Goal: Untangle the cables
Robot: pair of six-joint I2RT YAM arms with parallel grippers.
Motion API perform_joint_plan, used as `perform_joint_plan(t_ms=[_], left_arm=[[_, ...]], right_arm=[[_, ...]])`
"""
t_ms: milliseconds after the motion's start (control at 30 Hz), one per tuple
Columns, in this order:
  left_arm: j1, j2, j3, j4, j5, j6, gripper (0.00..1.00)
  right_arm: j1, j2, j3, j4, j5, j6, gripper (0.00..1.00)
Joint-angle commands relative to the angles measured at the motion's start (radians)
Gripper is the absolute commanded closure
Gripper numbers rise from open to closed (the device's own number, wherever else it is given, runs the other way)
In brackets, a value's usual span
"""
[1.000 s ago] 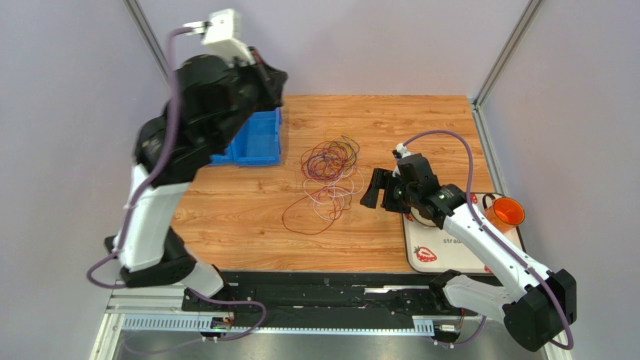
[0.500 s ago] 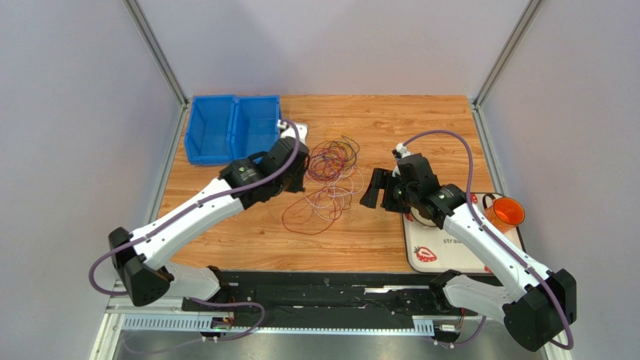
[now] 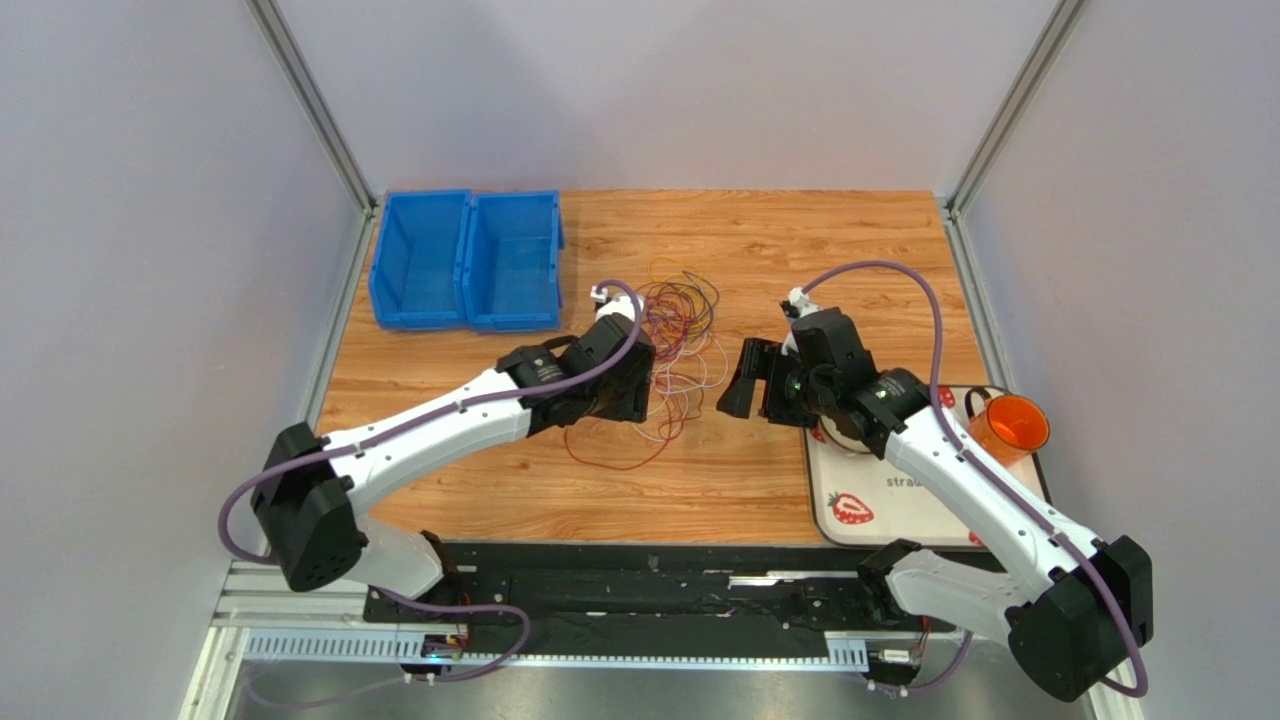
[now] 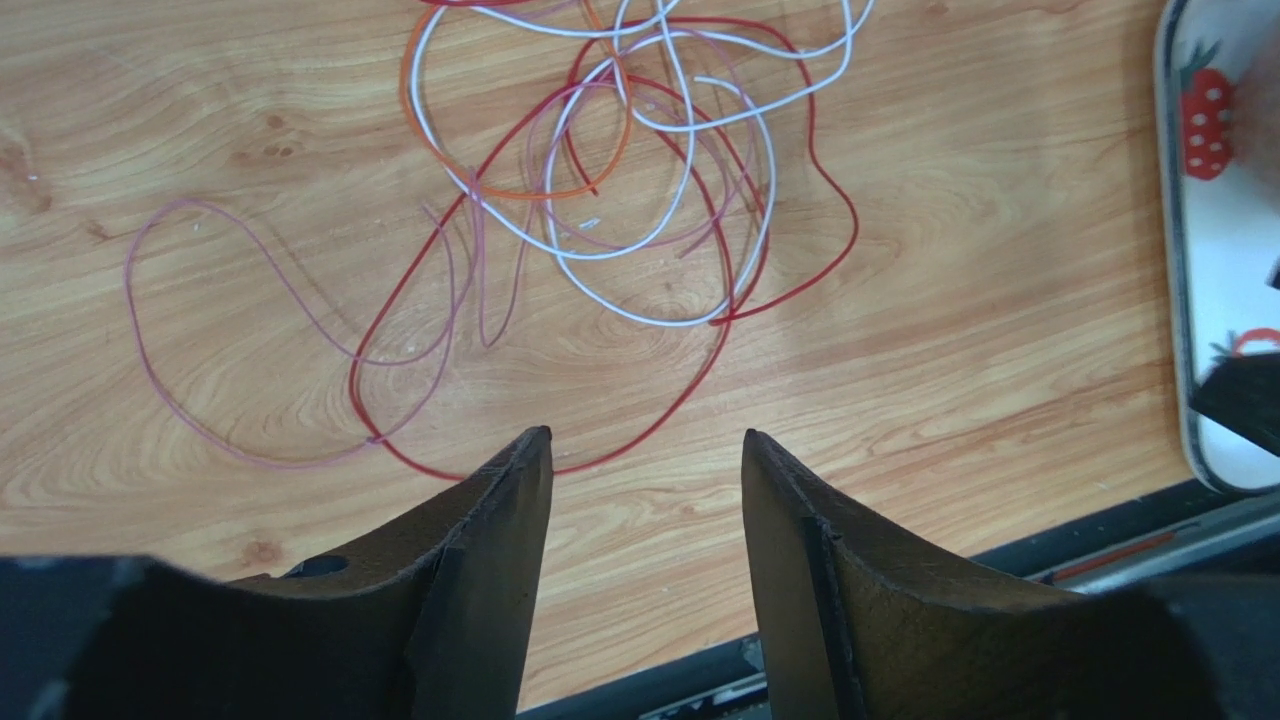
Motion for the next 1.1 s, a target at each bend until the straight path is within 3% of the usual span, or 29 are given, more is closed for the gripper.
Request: perform_joint_plan(t_ms=[0,433,733,767,867,900,1067], left_arm=[[-0.009,0.067,-0.001,0.041,-0.054,-0.035,0.41],[-0.006,0.161,0.039,-0.011,-0.258,-0.001,0.37],[0.066,0.271,0.027,0.083,-0.2,0.028,0.41],[0.07,0.29,0.036,0.08,-0.202,0.026,0.43],[0.087,0.345,0.079,0.051,-0.21,0.002,0.66],[0.092,0.35,0.09,0.049,-0.181,0.012,1.0],[0.09,0.187,0.278,-0.107,-0.254,0.072,1.0]], right_arm=[[0.006,-0.004,-0.008,0.029,0.005,-0.007,0.21],[0.005,0.005,-0.017,0.025,0.001,-0.025,0.21],[0.006,0.019,-0.005,0.019,0.001,-0.036,0.21],[0.006,0.022,-0.005,0.019,0.001,-0.036,0.21],[0.006,0.025,0.001,0.016,0.0,-0.036,0.21],[0.006,0.025,0.001,0.014,0.0,-0.036,0.21],[0.006,0.017,-0.004,0.003,0.008,-0.04,0.21]])
